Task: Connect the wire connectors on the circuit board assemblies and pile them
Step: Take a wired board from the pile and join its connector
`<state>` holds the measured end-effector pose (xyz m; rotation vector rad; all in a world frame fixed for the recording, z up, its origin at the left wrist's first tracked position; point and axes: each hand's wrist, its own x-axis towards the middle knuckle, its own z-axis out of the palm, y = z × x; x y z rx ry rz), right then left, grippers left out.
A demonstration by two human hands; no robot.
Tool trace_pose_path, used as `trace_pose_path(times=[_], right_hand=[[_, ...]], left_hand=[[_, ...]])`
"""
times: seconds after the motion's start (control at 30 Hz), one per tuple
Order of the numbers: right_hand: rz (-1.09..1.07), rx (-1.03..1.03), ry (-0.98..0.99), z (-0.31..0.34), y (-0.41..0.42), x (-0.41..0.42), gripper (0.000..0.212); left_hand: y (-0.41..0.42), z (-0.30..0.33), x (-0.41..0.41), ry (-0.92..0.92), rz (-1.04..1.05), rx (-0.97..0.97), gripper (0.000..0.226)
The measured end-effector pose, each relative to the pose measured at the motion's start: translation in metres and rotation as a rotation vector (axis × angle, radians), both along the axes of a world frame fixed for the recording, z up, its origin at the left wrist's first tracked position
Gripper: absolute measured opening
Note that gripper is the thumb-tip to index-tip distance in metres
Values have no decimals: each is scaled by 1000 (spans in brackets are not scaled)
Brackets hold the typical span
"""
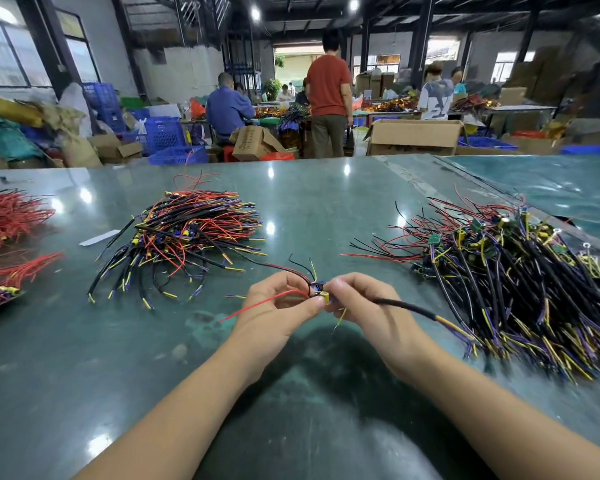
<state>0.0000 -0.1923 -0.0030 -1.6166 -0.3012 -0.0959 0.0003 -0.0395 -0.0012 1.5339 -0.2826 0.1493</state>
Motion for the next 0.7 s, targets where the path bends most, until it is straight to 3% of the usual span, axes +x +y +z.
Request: trace_pose_path(times=[0.07,0.2,0.27,0.33,0.47,0.7], right_hand=[[-24,-27,-15,-1,-1,1,6],[20,79,23,-3,-6,3,20],[35,41,0,-2,-7,4,14],[64,92,7,-3,-7,4,8],[129,323,103,0,-6,4,21],[78,255,63,2,-3,1,17]], left_hand=[[2,1,0,9,-3,10,14],[4,0,1,13,-48,-40,25],[4,0,1,23,-57,-44,24],[4,2,1,69,-88,-138,16],[5,6,4,157,-109,-344,15],[5,5,5,143,-63,-296,16]])
